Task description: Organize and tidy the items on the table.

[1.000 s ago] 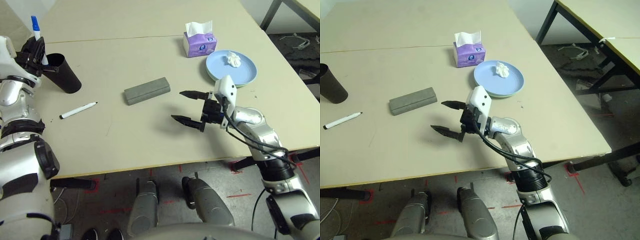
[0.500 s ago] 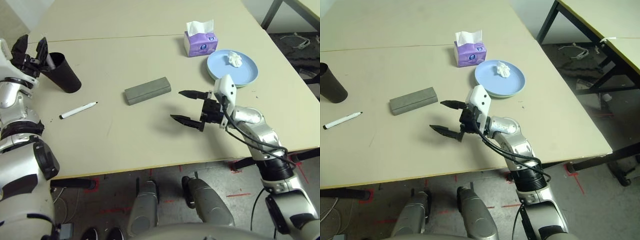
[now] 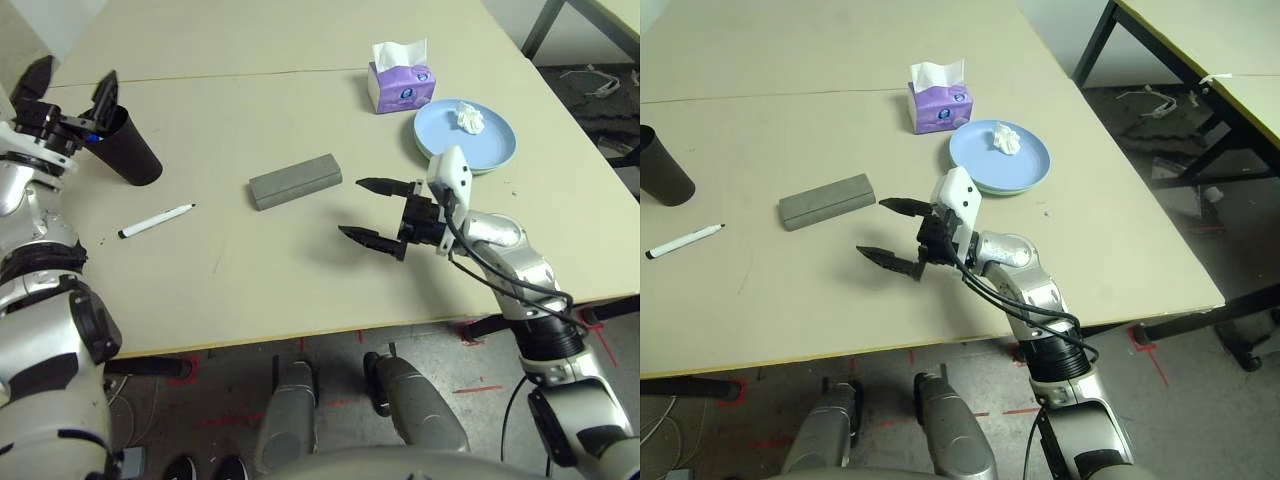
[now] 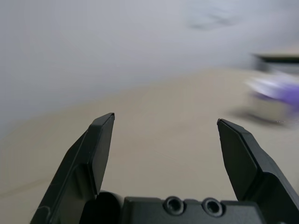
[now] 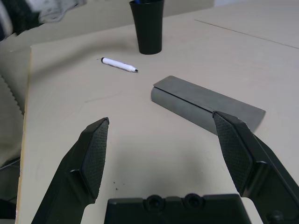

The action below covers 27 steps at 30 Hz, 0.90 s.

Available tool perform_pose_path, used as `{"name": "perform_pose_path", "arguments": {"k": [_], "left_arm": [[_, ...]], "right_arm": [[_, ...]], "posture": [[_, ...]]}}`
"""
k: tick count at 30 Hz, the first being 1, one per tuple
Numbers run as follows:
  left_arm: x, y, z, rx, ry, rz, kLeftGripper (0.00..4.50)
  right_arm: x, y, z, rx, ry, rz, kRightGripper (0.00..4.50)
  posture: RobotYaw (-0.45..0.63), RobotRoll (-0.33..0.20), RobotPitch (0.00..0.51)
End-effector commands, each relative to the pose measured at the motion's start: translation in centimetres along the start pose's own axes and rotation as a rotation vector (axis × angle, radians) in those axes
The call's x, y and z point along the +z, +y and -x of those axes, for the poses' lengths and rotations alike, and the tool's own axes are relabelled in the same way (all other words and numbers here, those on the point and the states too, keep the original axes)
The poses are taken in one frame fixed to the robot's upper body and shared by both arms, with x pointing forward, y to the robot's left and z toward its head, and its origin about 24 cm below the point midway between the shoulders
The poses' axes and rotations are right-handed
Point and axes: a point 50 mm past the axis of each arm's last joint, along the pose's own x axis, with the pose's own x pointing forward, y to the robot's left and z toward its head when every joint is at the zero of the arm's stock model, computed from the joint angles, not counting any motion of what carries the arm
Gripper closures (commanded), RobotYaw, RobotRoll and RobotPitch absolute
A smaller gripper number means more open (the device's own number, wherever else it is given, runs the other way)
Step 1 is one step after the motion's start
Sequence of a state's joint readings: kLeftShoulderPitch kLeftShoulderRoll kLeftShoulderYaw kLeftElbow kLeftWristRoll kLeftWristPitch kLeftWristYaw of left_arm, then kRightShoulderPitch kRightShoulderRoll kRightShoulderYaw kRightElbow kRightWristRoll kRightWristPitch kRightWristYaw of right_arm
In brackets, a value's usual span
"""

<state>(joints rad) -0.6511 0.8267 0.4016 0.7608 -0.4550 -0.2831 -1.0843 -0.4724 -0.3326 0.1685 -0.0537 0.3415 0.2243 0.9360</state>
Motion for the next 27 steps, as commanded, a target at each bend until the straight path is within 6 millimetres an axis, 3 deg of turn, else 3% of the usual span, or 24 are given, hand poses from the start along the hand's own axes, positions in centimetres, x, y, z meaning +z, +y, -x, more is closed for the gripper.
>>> {"name": "perform_pose_path", "arguments": {"k": [1, 3, 8, 12, 27], "left_arm": [[0.2, -2.3, 0.7, -0.268, 0.18, 0.009, 0.04], [0.1, -2.3, 1.9, -0.298, 0.331, 0.015, 0.04], [0.0, 0.3, 5.3, -0.209, 0.684, -0.005, 0.04], [-0.4, 1.1, 6.6, -0.189, 0.836, -0.018, 0.04], [-4.2, 0.6, 5.0, -0.195, 0.917, -0.048, 0.04]], "right_arm": [[-0.5, 0.4, 0.0, 0.015, 0.002, -0.009, 0.0], [-0.5, 0.5, -0.2, 0.022, -0.002, -0.008, 0.0], [-0.5, 0.6, -0.4, 0.029, -0.012, -0.006, 0.0], [-0.4, 0.6, -0.6, 0.031, -0.019, -0.005, 0.0], [0.2, 0.9, -0.9, 0.029, -0.033, 0.008, 0.0]], "posture": [[-0.15, 0.0, 0.229], [-0.15, 0.0, 0.229], [-0.14, 0.0, 0.224], [-0.14, 0.0, 0.222], [-0.18, 0.0, 0.224]]}}
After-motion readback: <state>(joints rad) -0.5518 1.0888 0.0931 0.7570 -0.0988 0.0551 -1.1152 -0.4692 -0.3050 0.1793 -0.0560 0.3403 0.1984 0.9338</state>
